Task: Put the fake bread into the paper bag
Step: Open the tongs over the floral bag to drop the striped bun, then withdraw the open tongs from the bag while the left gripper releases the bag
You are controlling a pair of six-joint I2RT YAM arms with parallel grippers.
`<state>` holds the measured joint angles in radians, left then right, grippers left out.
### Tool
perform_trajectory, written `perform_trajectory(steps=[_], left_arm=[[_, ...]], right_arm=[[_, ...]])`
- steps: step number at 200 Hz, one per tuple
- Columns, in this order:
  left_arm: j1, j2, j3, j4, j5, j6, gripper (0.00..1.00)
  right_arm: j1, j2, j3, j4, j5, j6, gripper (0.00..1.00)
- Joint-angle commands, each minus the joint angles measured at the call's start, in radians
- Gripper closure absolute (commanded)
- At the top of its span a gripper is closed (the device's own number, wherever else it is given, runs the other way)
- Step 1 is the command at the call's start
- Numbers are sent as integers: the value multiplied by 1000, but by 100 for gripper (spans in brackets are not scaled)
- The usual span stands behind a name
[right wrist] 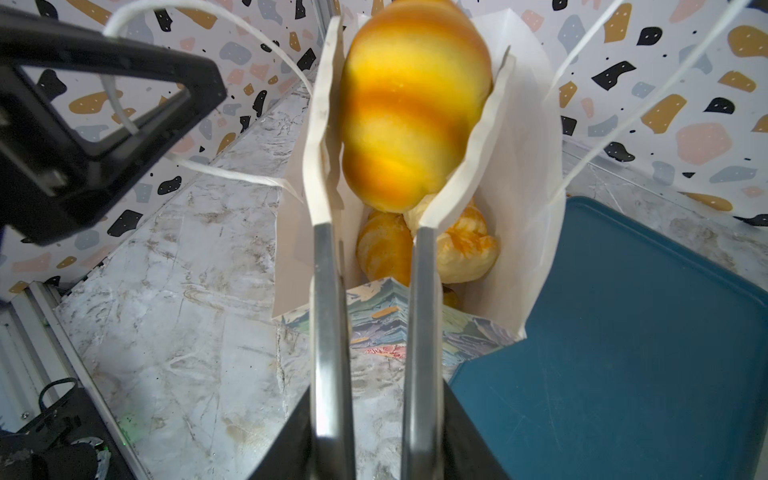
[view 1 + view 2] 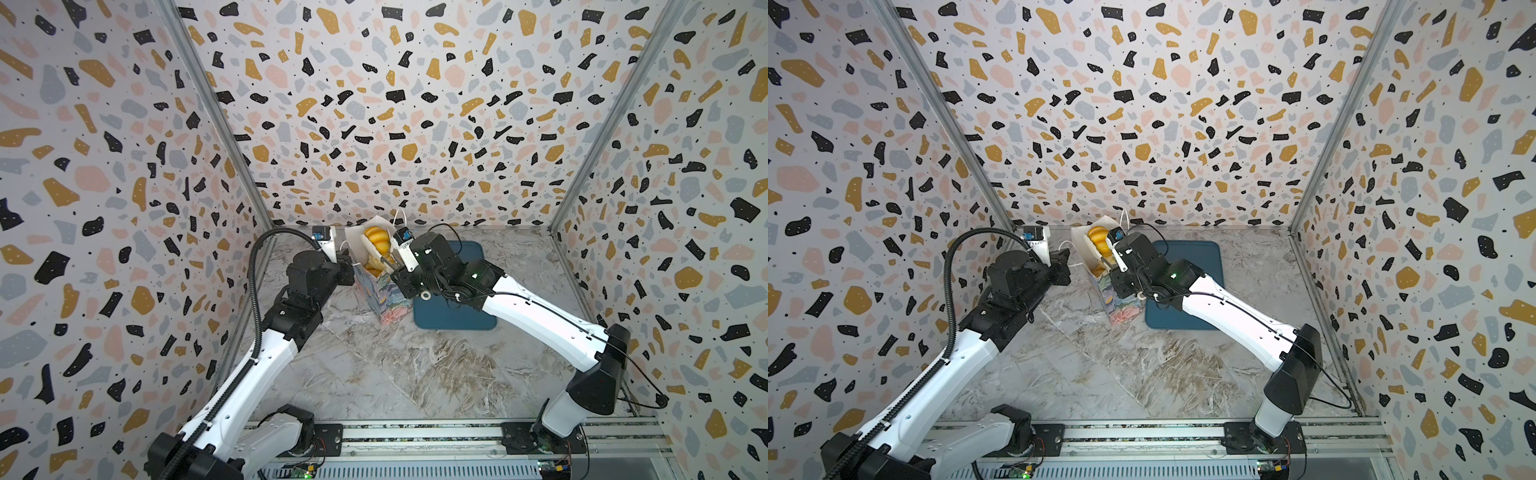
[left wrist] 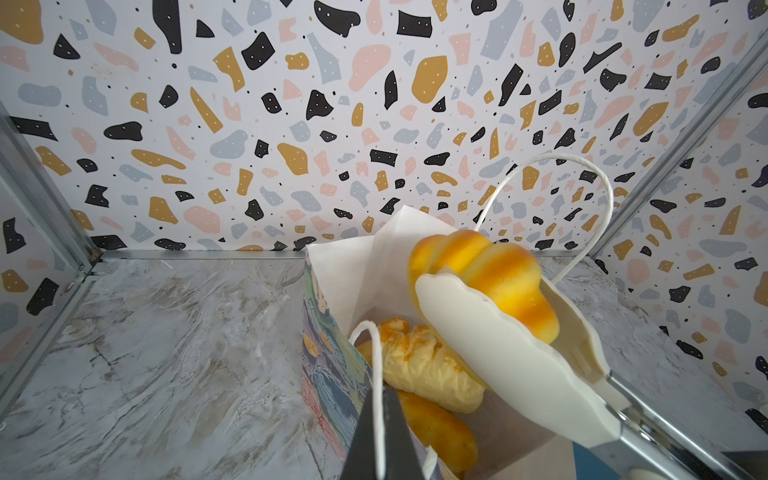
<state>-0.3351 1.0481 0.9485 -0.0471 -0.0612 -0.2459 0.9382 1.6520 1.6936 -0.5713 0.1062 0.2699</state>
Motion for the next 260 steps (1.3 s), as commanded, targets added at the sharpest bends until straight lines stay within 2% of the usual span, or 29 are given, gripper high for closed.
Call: perform_trajectory(steps=[1, 57, 108, 171, 201, 233, 260], left_arm=[[-3, -14, -8, 41, 3, 17, 100], [-3, -16, -8, 40, 0, 17, 100], [-3, -10, -4, 34, -9, 13, 100], [-3, -10, -1, 27, -31, 3, 100], [-5, -16, -7, 24, -96, -19, 100], [-5, -21, -11, 29, -115, -27, 100], [-5, -25, -13, 29, -148, -30, 91]], right_arm=[[5, -58, 40, 30, 23, -3, 56], [5, -106, -6, 64, 36, 0, 54], [3, -198, -117, 159, 53, 4, 54], [-14, -316, -229, 218, 105, 1, 57], [-34, -373, -296, 259, 107, 0, 57], [-76, -413, -349, 272, 100, -1, 58], [-115, -452, -402, 287, 80, 1, 58]])
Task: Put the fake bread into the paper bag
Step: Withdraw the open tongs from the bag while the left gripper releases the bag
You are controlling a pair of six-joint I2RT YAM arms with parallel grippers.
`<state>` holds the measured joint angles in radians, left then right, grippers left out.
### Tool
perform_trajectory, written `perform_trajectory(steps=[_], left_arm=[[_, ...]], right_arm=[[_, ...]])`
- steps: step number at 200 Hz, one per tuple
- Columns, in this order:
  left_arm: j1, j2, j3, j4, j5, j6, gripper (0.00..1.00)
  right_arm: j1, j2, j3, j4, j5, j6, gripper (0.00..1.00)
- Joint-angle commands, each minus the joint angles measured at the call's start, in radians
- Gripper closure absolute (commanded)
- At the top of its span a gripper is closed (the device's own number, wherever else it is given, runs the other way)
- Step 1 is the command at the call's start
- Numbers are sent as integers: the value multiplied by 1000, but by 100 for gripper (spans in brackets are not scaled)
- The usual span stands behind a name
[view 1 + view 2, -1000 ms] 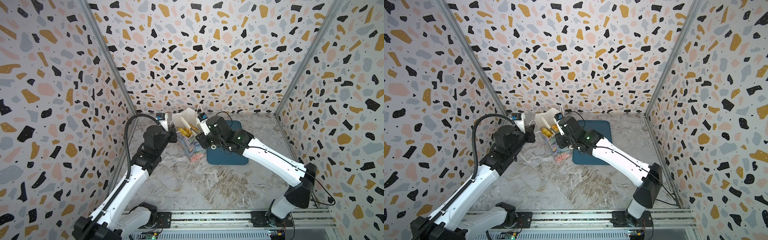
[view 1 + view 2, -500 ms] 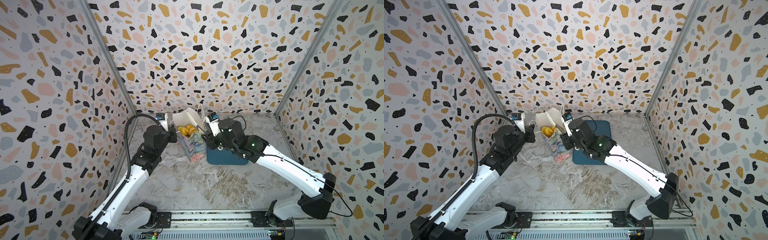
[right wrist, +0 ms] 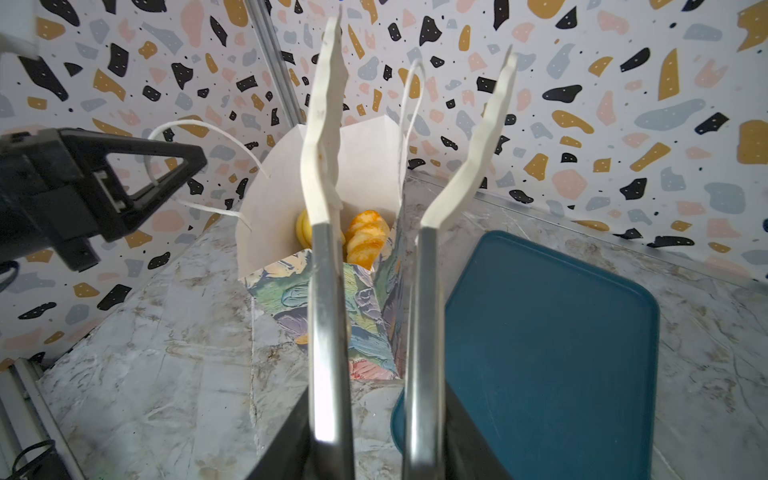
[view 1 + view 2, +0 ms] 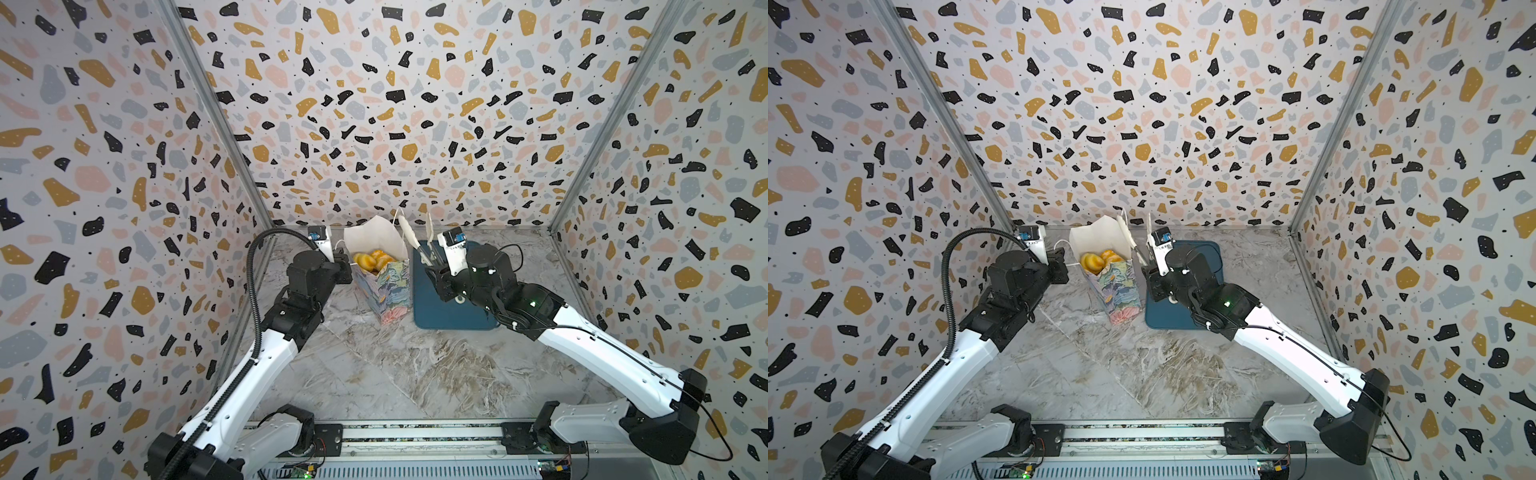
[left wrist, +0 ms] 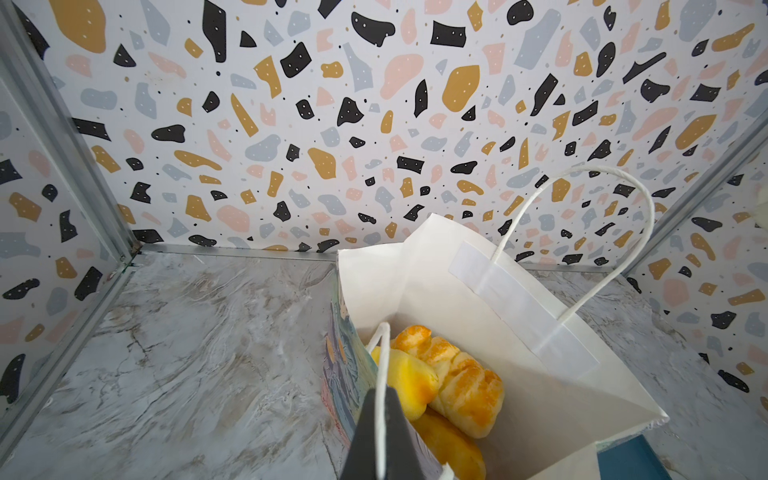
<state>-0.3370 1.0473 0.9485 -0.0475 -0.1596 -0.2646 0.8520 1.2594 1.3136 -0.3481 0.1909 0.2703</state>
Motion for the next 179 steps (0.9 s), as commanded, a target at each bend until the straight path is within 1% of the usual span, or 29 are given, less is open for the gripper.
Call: perform_trajectory(steps=[1, 16, 36, 68, 69, 72, 80, 87, 89, 96, 98, 114, 136, 179], left_arm=[[-3, -24, -13, 29, -51, -11, 90], [-2, -25, -17, 32, -73, -43, 79], [-3, -26, -26, 44, -74, -73, 60], [-3, -15, 4, 30, -100, -97, 43], [-3, -15, 7, 29, -101, -97, 40], [-2, -14, 12, 23, -104, -97, 33], [-2, -13, 28, 12, -113, -102, 27], [-2, -15, 42, 1, -122, -109, 19], [-3, -14, 47, -3, -125, -113, 16], [-2, -16, 62, -16, -133, -125, 2], [-2, -18, 66, -22, -132, -130, 0], [-3, -26, 104, -63, -135, -167, 0], [-3, -62, 114, -91, -148, -202, 1], [-3, -150, 89, -138, -236, -229, 1]], right_arm=[[-30, -61, -25, 65, -5, 2, 58], [-54, -82, -54, 76, -19, 2, 58], [-91, -107, -82, 80, -41, 4, 58], [-147, -145, -118, 80, -73, -4, 58], [-149, -146, -119, 81, -73, -5, 58], [-154, -150, -123, 81, -76, -5, 58], [-169, -158, -135, 85, -81, -8, 58], [-180, -166, -144, 89, -89, -9, 58], [-184, -167, -147, 91, -93, -9, 58], [-196, -173, -158, 98, -100, -12, 58], [-200, -175, -161, 99, -102, -12, 58], [-227, -187, -185, 115, -116, -15, 58], [-263, -205, -221, 142, -127, -17, 58], [-326, -222, -266, 169, -128, -42, 58]])
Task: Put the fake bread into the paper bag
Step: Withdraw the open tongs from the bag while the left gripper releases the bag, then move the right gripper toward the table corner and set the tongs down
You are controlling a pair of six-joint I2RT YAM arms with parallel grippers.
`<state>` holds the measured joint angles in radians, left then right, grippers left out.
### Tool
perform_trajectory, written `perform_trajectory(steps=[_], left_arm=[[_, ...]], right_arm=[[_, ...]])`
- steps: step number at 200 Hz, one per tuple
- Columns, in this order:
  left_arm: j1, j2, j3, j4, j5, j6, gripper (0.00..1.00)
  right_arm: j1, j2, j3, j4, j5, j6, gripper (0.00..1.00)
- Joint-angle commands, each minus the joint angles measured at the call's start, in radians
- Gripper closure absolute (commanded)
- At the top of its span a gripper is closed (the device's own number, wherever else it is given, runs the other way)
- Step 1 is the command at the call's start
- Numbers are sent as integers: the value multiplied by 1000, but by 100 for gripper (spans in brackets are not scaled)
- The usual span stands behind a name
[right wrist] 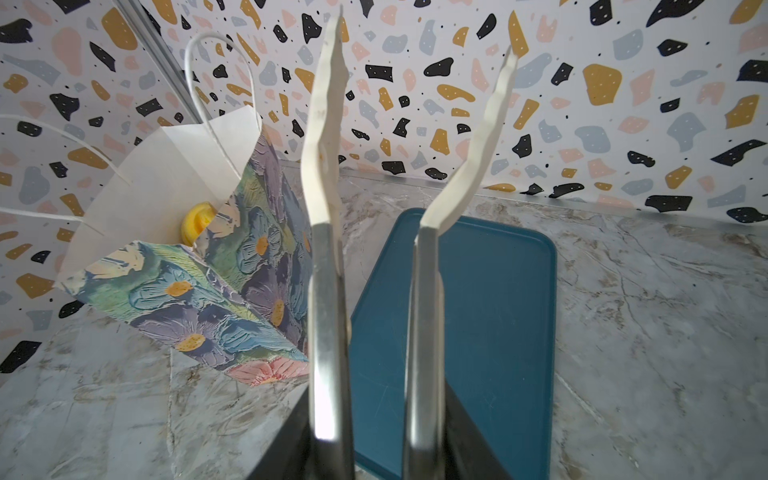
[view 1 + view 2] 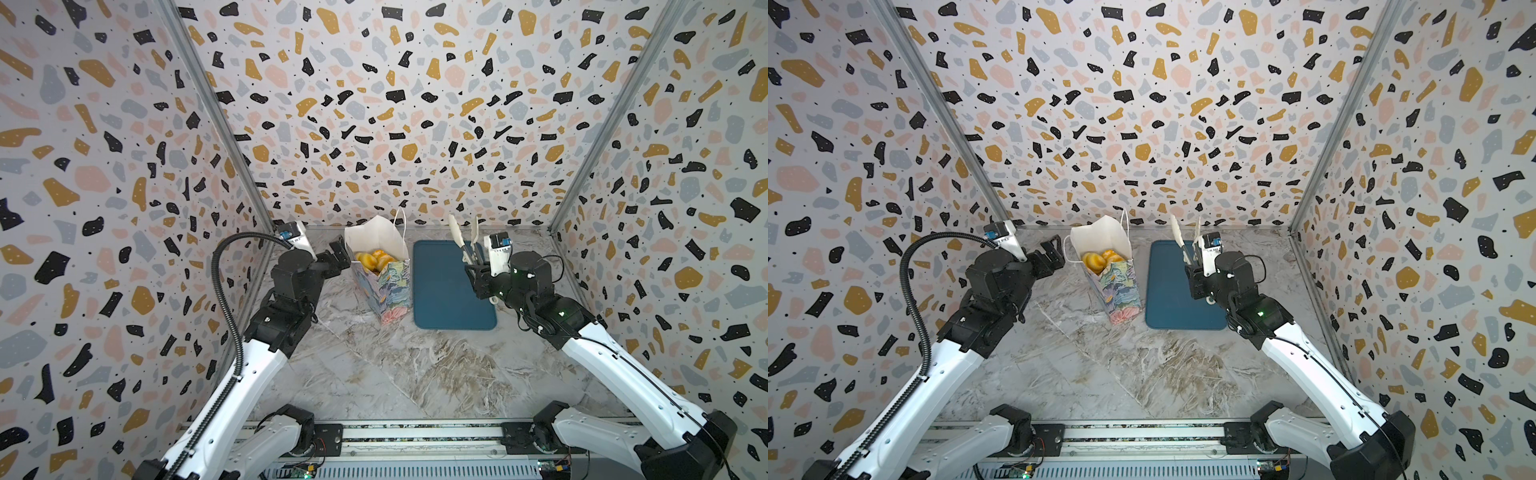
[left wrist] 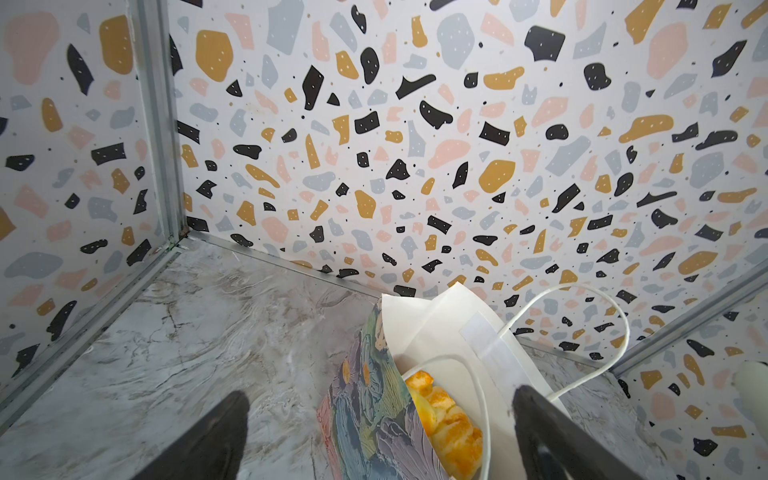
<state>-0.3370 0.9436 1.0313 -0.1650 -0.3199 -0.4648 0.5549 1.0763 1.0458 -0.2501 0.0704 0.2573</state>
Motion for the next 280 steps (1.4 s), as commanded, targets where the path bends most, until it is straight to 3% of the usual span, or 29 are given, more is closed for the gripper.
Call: perform_trajectory(steps=[1, 50, 122, 157, 185, 240, 280], left_arm=[[-3, -50, 4, -20, -79, -28, 0], [-3, -103, -103, -50, -225, -9, 1], [-2, -112, -326, 59, -439, 20, 0], [-1, -107, -426, 167, -477, 19, 0], [-2, -71, -502, 264, -533, 48, 0], [-1, -2, -574, 362, -559, 67, 0], [-1, 0, -630, 409, -586, 67, 0]], right_arm=[[-30, -39, 1, 71, -7, -30, 58], [-66, -49, -46, 83, 115, -83, 58], [-221, -23, -124, 142, 150, -92, 57], [-306, 3, -182, 192, 146, -63, 57], [-316, 43, -229, 249, 173, -52, 57], [-343, 131, -318, 387, 245, -129, 57], [-419, 178, -316, 408, 172, -140, 57]])
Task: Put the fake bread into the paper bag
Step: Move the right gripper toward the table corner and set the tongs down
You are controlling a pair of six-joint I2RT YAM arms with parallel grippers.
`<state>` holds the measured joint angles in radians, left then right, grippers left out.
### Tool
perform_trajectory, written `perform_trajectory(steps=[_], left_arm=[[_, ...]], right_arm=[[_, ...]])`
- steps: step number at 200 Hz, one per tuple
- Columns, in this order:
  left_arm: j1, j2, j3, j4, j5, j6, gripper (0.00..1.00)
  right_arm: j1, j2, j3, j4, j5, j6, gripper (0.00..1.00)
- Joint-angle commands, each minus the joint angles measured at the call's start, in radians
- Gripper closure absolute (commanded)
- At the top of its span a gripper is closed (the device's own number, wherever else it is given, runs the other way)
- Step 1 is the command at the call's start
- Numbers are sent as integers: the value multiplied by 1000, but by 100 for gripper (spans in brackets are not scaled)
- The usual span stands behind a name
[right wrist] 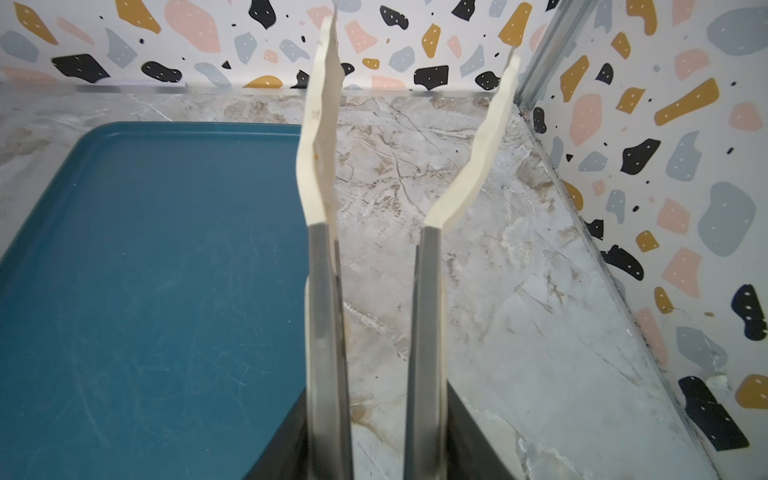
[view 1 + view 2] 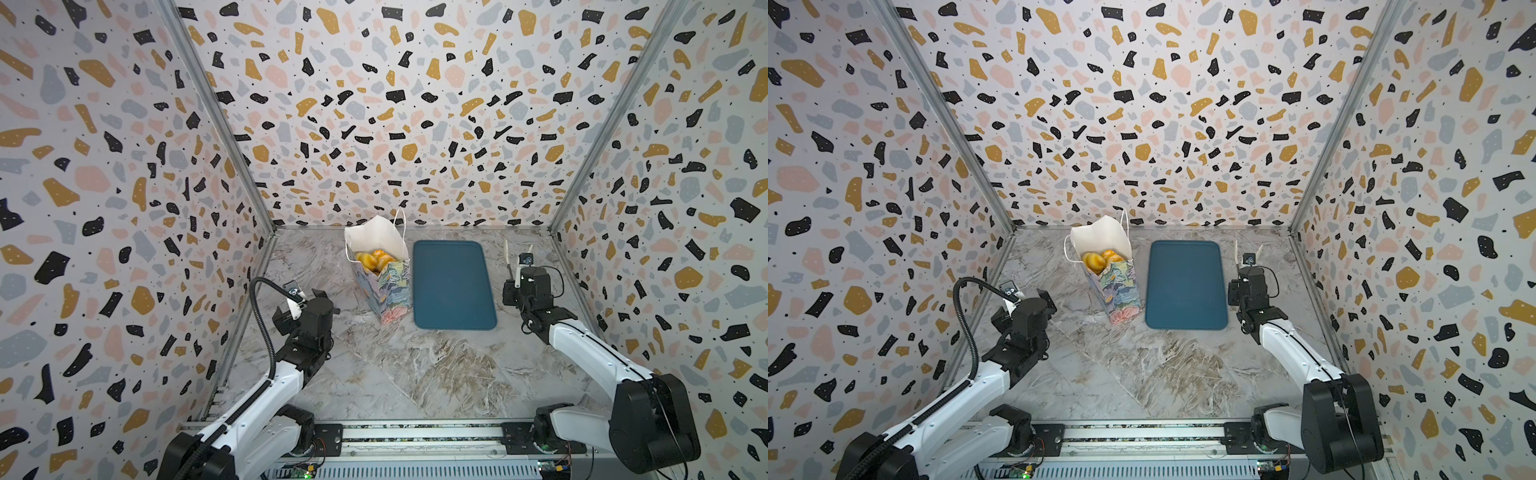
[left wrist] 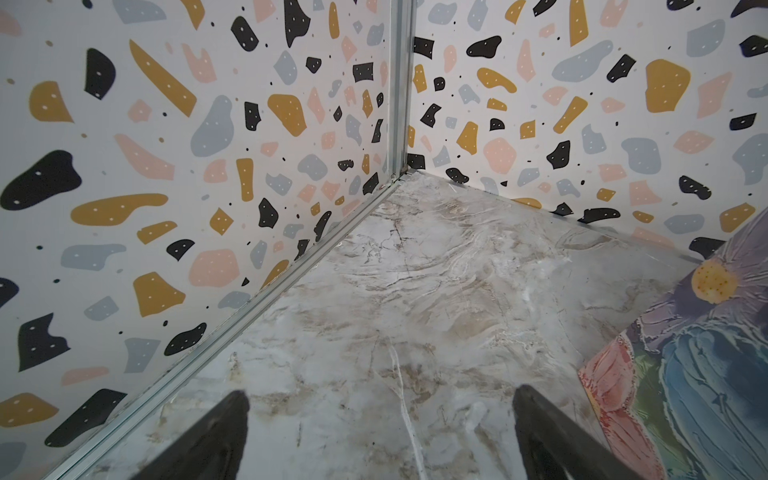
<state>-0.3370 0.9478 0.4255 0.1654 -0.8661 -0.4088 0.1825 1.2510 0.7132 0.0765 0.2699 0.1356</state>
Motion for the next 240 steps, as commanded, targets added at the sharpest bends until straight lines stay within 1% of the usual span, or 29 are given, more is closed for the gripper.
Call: perform_trajectory(steps=[1, 28, 31, 52, 72, 150, 184, 210, 240], left_arm=[[-1, -4, -26, 79, -40, 11, 0], [-2, -9, -46, 79, -56, 12, 0], [-2, -10, -48, 105, -63, 13, 0], [-1, -19, -68, 132, -81, 27, 0], [-1, -29, -98, 169, -82, 13, 1], [-1, -54, -97, 130, -74, -3, 0], [-2, -83, -87, 97, -72, -4, 0], [-2, -102, -94, 94, -74, -4, 1], [-1, -105, -96, 92, -74, -8, 1]], right_arm=[[-48, 5, 17, 82, -29, -17, 57], [-116, 52, 14, 102, -100, -7, 57], [-121, 57, 13, 105, -105, -6, 57], [-158, 111, 20, 115, -131, 2, 57], [-181, 168, 38, 111, -150, 2, 57], [-198, 355, 97, 138, -160, -11, 59], [-200, 402, 114, 146, -146, -31, 59], [-206, 438, 136, 145, -180, -38, 59], [-214, 461, 147, 139, -193, -39, 58]])
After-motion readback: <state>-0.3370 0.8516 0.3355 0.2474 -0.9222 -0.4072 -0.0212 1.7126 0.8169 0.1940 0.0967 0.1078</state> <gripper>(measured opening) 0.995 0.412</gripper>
